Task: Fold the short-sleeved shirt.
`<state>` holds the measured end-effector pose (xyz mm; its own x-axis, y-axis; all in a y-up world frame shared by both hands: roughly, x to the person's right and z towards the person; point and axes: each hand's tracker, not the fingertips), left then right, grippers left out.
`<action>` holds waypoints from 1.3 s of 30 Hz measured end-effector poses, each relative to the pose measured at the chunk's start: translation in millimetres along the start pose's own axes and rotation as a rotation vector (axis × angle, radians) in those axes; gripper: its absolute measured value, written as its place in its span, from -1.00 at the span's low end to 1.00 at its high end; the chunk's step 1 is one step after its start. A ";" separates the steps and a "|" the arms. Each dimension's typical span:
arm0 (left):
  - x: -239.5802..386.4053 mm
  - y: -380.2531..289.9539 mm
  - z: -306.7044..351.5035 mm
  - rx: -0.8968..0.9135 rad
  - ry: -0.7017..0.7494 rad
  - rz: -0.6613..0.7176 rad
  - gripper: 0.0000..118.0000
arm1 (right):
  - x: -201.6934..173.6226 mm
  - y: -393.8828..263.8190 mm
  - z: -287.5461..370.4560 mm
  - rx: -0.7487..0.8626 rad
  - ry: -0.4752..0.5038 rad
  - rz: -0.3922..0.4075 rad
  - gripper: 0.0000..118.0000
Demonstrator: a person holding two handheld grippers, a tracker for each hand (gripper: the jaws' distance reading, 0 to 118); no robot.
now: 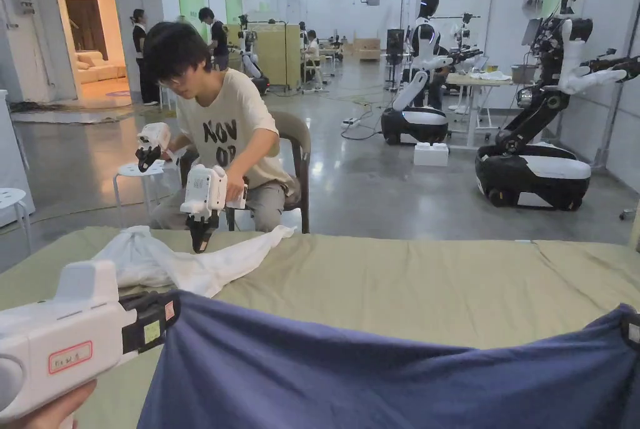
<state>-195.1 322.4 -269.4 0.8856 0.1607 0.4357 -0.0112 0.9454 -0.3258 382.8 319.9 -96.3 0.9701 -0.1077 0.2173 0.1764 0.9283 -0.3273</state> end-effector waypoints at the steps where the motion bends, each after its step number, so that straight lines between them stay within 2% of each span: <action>1: 5.7 13.3 7.2 0.038 0.004 -0.002 -1.00 | -1.3 10.3 8.7 0.033 -0.004 -0.005 -0.97; 9: 21.7 95.9 31.1 0.176 0.055 -0.050 -1.00 | -20.4 78.9 30.2 0.209 -0.068 0.049 -0.97; 12: 25.9 115.9 30.5 0.208 0.073 -0.054 -1.00 | -25.2 101.7 29.7 0.239 -0.060 0.045 -0.97; 16: 28.5 143.0 20.5 0.247 0.125 -0.084 -1.00 | -34.0 136.2 22.1 0.278 -0.088 0.085 -0.97; 20: 25.6 168.1 1.9 0.278 0.173 -0.075 -1.00 | -36.3 172.5 5.7 0.307 -0.124 0.087 -0.97; 30: 18.9 225.9 -68.4 0.290 0.217 -0.075 -1.00 | -50.9 262.8 -45.0 0.358 -0.222 0.149 -0.97; 39: 11.5 258.2 -132.6 0.287 0.254 -0.036 -1.00 | -55.8 304.1 -96.4 0.370 -0.271 0.171 -0.97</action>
<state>-126.1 530.7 -459.7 0.9741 0.0843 0.2096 -0.0755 0.9959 -0.0498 398.3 573.9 -296.7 0.8933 0.1084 0.4363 -0.1005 0.9941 -0.0411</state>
